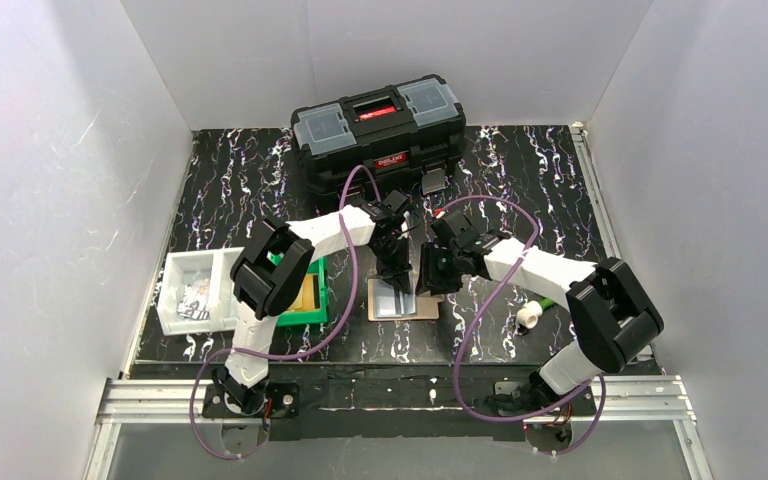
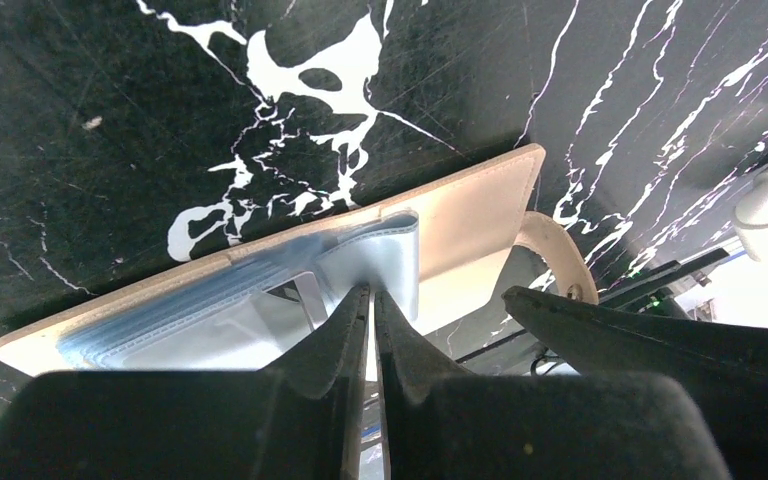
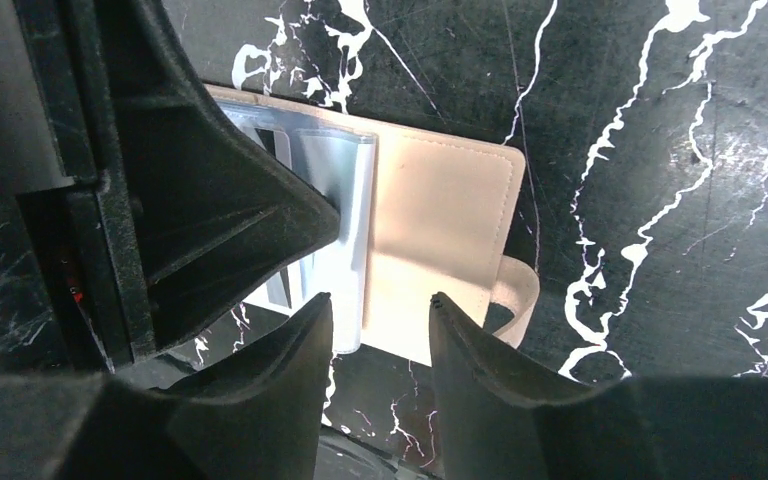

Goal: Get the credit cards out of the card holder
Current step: Remove the credit card from the card holder.

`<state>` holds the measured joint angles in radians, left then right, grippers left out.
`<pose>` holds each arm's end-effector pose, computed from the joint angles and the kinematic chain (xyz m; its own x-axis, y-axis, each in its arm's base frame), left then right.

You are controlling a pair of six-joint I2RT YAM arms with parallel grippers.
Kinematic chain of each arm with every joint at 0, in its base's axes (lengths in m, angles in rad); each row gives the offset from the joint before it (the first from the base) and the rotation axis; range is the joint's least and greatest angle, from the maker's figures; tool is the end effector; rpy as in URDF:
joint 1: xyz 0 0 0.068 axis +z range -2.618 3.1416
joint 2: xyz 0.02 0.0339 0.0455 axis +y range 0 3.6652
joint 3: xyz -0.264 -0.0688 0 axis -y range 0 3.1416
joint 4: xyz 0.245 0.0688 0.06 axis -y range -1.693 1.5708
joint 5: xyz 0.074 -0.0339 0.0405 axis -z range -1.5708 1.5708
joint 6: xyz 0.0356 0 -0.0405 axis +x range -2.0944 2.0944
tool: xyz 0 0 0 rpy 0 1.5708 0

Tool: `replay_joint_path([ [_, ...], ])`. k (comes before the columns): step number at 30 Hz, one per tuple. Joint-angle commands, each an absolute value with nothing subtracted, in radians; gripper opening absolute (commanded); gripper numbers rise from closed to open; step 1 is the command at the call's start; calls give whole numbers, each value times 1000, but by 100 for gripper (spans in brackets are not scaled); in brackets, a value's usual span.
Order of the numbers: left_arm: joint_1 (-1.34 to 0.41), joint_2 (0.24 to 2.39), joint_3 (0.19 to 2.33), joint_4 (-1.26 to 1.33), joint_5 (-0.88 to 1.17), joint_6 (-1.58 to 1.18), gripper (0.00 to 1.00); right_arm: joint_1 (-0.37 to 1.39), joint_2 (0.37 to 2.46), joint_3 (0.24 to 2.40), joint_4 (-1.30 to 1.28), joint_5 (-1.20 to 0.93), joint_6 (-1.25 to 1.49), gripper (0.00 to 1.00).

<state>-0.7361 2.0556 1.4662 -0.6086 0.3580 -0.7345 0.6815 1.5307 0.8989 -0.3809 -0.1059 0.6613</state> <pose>0.3022 -0.2907 0.1608 -0.9971 0.0563 -0.0516 0.0743 0.8706 -0.4863 0.2310 0.1922 0.1882 -0.9313 0.0309 -0.3629 -0.1241 0.9098 0.3960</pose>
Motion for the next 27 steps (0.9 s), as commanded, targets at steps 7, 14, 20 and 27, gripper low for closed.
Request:
replay_joint_path([
  [7,-744,2053,1500,-620,401,-736,6,719,1590,923,-359,-134,629,47],
  [14,-744,2034,1502,-633,397,-723,7,722,1633,930,-387,-98,641,40],
  [20,-742,1972,1528,-703,310,-669,17,721,1641,913,-393,-81,668,28],
  [27,-728,1950,1489,-732,262,-648,19,721,1642,912,-393,-81,671,26],
])
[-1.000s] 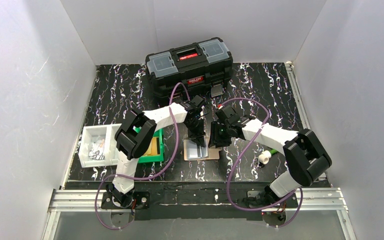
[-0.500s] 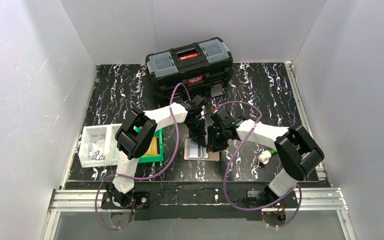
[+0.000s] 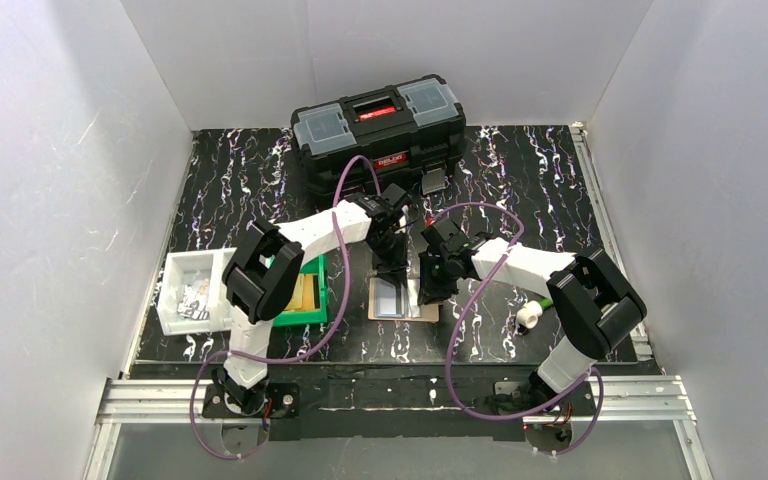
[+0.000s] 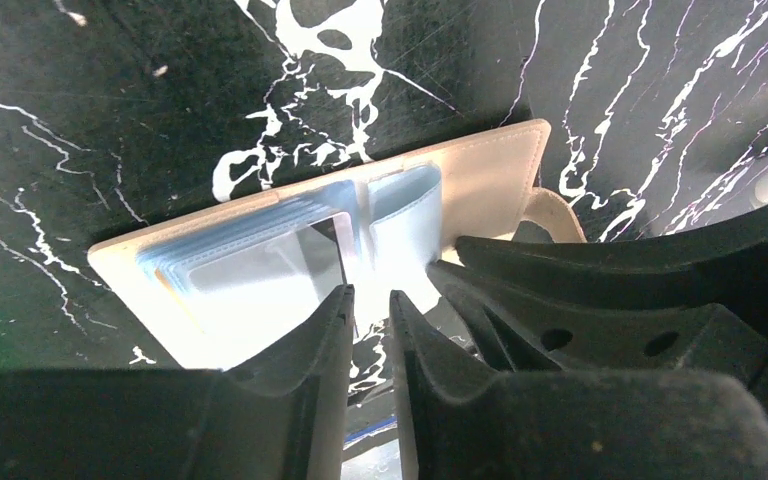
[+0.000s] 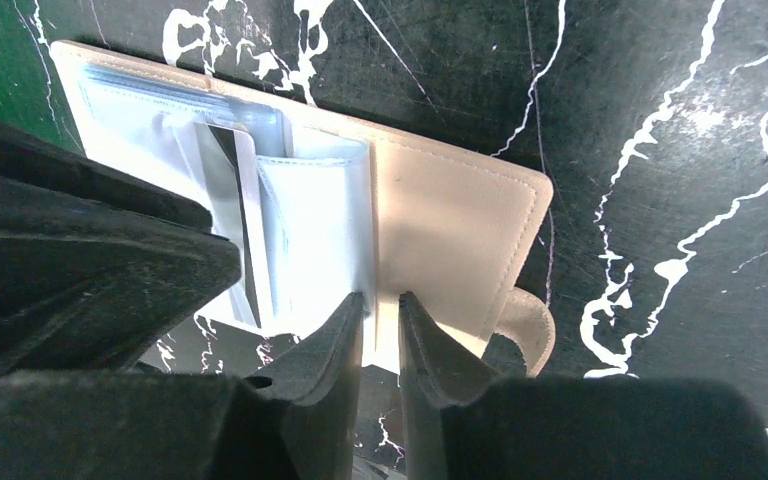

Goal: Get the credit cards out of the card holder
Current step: Remove the credit card from the card holder.

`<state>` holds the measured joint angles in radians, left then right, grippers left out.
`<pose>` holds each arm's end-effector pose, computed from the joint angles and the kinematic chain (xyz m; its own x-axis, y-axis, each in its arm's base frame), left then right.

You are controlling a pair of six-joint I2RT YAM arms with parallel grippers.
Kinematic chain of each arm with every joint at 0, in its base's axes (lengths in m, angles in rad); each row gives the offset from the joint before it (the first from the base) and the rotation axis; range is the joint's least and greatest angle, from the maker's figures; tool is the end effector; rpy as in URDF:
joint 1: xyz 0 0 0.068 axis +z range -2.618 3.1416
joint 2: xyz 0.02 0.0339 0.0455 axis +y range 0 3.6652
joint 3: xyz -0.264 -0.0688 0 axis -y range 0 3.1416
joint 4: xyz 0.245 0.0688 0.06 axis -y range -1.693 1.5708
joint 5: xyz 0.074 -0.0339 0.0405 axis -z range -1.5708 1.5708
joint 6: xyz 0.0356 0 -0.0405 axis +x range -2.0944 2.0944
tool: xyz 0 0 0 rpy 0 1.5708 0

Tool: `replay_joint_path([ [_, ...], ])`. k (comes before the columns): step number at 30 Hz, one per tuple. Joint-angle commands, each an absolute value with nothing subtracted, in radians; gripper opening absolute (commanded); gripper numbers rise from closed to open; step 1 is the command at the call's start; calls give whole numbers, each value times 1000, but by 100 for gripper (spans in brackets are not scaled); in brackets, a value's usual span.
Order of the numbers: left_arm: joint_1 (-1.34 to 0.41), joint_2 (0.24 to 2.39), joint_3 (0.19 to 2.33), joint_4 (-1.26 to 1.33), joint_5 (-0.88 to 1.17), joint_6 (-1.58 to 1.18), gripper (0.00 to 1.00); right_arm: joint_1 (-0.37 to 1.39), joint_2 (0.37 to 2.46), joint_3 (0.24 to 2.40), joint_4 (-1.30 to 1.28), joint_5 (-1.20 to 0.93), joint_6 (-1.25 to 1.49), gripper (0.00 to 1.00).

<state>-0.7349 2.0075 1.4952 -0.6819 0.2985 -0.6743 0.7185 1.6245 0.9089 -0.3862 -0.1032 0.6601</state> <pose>0.3004 -0.2856 0.1845 -0.9891 0.0896 -0.1165 0.1325 0.8866 -0.4432 0.2294 0.2054 0.1641 -0.9534 -0.0235 -0.3007 -0.1331 0.9273 0.3497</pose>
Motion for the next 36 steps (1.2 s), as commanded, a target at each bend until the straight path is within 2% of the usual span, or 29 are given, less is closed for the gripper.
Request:
replay_joint_path([
  [1,-728,1954,1485,-732,262,-652,17,721,1641,911,-393,-83,672,26],
  [11,-727,2000,1483,-718,247,-653,6,712,1623,895,-377,-101,675,26],
  [36,-750,2099,1598,-733,265,-651,5,669,1554,846,-299,-177,641,27],
])
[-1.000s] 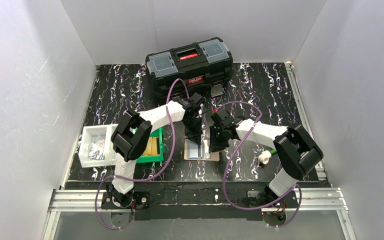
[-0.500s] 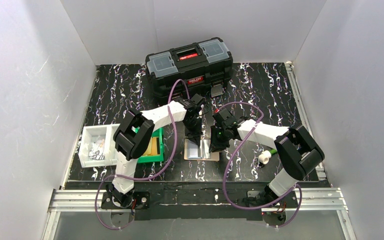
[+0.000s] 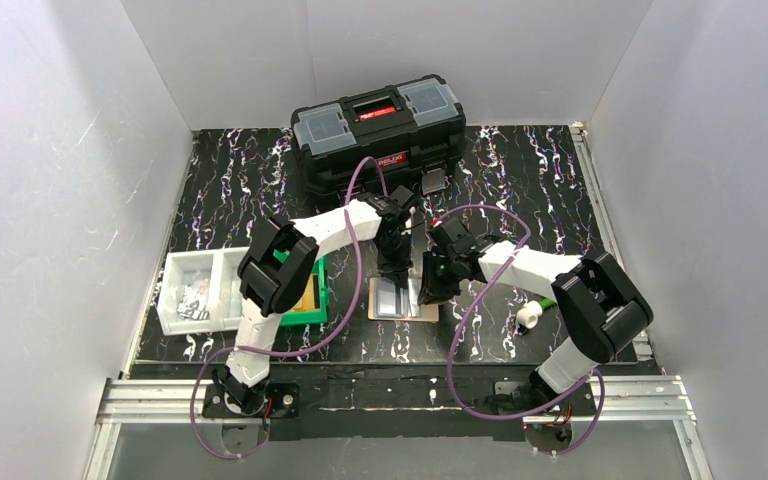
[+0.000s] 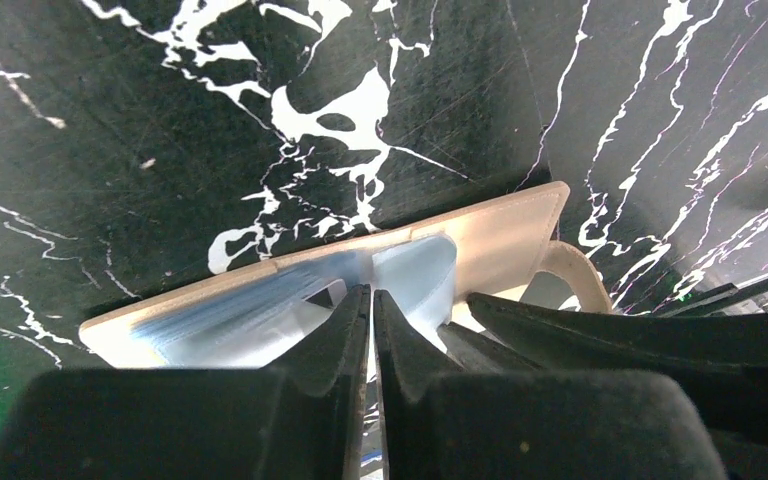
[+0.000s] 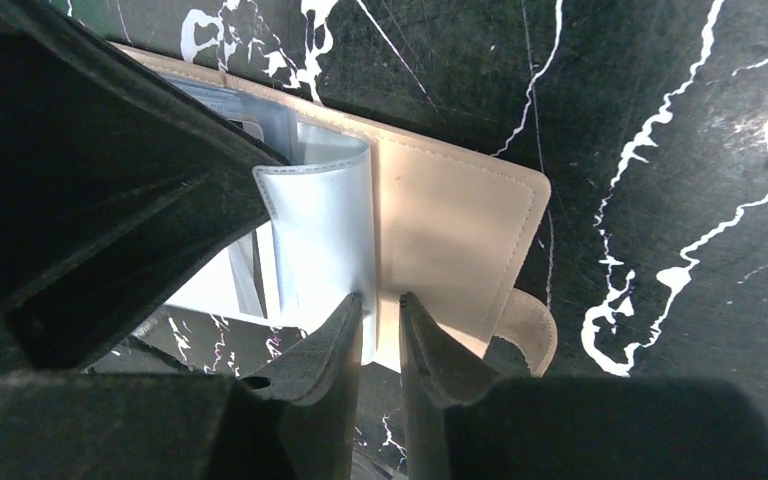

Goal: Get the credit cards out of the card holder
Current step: Remove the credit card from the card holder.

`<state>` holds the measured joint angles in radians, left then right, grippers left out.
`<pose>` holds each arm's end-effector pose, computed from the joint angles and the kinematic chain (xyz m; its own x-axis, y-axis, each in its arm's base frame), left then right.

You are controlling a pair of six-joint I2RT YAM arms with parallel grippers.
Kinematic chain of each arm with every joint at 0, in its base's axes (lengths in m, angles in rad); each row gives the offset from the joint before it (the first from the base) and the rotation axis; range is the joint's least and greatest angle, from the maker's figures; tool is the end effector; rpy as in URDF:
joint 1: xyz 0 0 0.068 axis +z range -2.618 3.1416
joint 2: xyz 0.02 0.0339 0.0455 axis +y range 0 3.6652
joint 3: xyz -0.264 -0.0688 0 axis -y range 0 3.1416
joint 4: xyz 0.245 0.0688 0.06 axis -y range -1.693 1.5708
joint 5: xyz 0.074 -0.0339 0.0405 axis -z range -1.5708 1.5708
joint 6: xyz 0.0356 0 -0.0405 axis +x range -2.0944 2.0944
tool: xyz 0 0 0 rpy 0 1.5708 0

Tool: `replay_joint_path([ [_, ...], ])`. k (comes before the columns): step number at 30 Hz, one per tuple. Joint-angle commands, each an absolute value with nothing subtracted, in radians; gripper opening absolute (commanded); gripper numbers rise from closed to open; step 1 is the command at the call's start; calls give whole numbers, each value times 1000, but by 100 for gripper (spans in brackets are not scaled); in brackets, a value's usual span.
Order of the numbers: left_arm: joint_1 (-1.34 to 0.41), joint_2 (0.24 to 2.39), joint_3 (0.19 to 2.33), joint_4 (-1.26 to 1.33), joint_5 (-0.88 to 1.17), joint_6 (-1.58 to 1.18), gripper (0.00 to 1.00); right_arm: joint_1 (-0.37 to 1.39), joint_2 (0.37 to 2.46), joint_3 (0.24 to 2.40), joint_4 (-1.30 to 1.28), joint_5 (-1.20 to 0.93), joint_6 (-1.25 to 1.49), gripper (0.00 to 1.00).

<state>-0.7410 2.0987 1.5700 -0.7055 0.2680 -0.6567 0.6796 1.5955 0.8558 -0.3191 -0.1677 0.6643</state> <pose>0.3113 -0.2976 0.1675 -0.9883 0.1063 -0.1090 0.1415 0.9057 -0.3996 0.2307 0.1940 0.1615 -0.9551 0.0097 -0.2960 -0.1199 0.9011 0.4166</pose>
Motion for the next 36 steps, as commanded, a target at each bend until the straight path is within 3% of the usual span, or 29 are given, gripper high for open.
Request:
replay_joint_path([
  [1,-752,2097,1601,-732,269,-652,5,667,1550,850,-304,-176,639,28],
  [13,-766,2058,1616,-705,328,-670,6,646,1421,937,-438,-118,619,38],
  [26,-791,2103,1603,-631,453,-694,12,640,1246,836,-514,-80,625,40],
  [36,-789,2132,1634,-666,439,-649,19,635,1284,839,-479,-184,621,39],
])
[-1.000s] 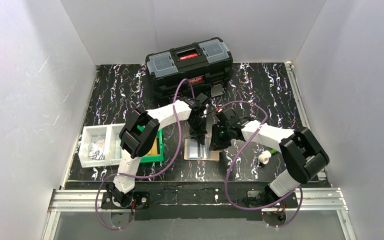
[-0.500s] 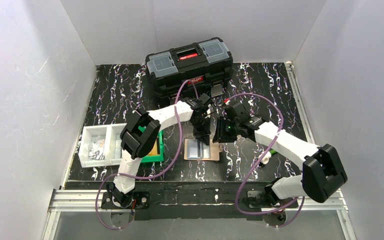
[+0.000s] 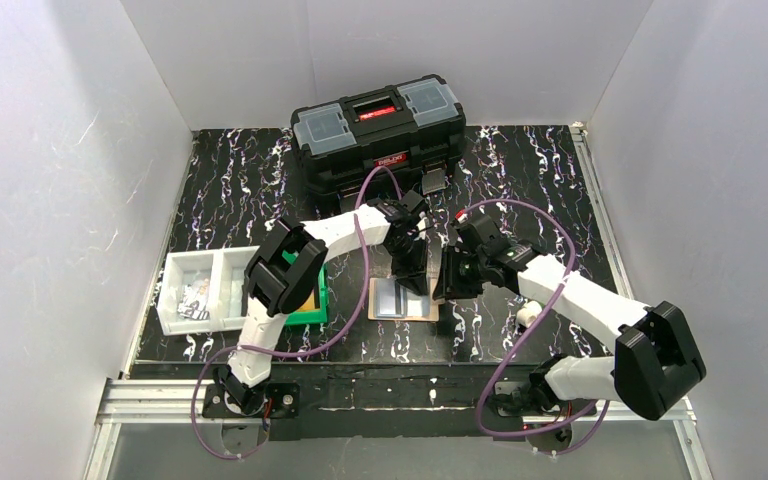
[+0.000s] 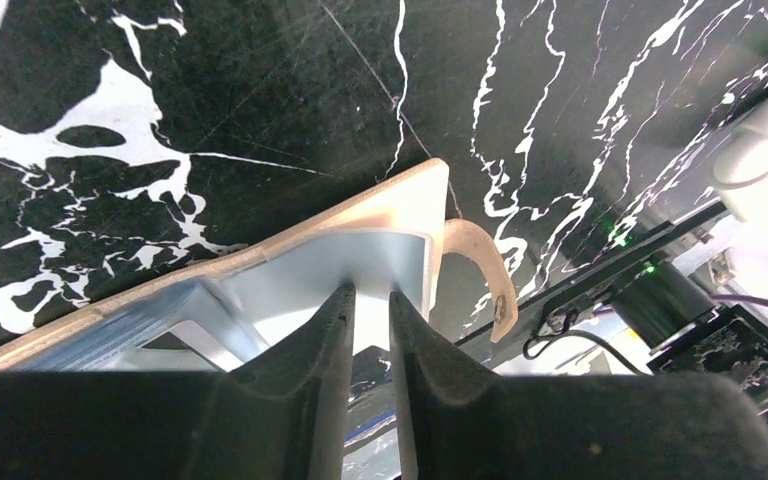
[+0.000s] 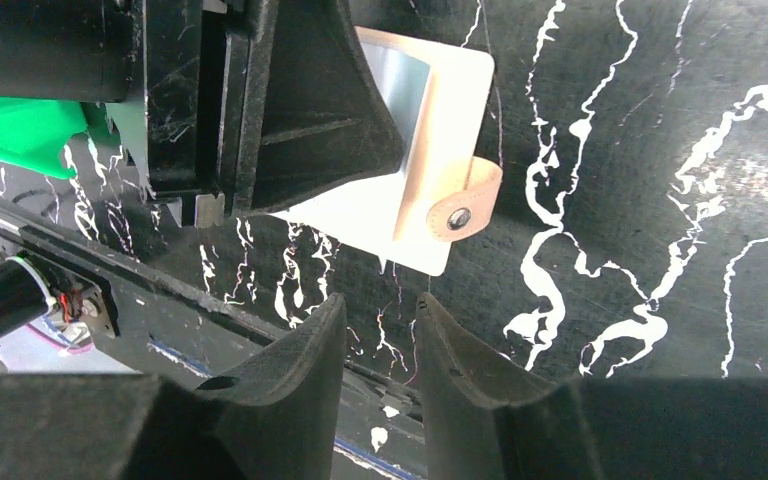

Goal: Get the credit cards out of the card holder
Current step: Remove the credit card from the card holder.

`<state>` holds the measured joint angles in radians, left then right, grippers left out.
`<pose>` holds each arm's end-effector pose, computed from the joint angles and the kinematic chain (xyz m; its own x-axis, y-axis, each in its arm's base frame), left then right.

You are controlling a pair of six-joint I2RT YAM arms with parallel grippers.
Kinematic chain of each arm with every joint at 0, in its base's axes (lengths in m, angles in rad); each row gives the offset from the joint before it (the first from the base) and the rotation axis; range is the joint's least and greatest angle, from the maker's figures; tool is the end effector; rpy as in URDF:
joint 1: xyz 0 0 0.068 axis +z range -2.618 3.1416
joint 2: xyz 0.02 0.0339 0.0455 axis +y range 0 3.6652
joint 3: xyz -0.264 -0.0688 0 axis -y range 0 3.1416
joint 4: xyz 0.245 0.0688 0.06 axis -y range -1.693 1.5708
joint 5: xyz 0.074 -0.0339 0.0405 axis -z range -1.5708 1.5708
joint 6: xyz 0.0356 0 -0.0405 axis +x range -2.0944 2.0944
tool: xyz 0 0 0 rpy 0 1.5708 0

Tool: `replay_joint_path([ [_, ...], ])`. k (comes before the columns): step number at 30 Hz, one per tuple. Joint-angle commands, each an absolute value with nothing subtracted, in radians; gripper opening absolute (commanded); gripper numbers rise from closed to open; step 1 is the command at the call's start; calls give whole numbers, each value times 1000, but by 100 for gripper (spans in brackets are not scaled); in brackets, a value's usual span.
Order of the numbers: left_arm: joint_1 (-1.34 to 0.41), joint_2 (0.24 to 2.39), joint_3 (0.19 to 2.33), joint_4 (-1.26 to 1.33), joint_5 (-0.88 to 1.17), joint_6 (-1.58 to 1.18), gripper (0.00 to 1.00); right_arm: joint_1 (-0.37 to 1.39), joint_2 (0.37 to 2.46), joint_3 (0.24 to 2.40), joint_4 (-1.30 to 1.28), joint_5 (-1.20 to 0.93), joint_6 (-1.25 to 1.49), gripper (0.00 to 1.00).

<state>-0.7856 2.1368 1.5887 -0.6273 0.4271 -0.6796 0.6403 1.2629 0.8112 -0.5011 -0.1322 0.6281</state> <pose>0.3027 -0.3237 0.1617 -0.9829 0.1742 -0.0593 0.1784 0.8229 -0.5394 0.1976 0.1531 0.2231 -0.9128 0.0463 -0.4057 -0.1447 0.8924 0.4274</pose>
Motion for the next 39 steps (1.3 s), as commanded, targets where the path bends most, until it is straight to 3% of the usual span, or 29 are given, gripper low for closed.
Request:
replay_joint_path([
  [1,-789,2135,1636,-669,442,-647,21,635,1291,847,-478,-188,621,39],
  [19,-689,1962,1572,-750,375,-562,24,635,1361,915,-423,-284,646,39],
  [27,-586,1811,1327,-736,286,-580,21,673,1641,1071,-303,-430,725,37],
  [39,-594,1863,1288,-645,376,-617,15,624,1698,845,-104,-418,832,35],
])
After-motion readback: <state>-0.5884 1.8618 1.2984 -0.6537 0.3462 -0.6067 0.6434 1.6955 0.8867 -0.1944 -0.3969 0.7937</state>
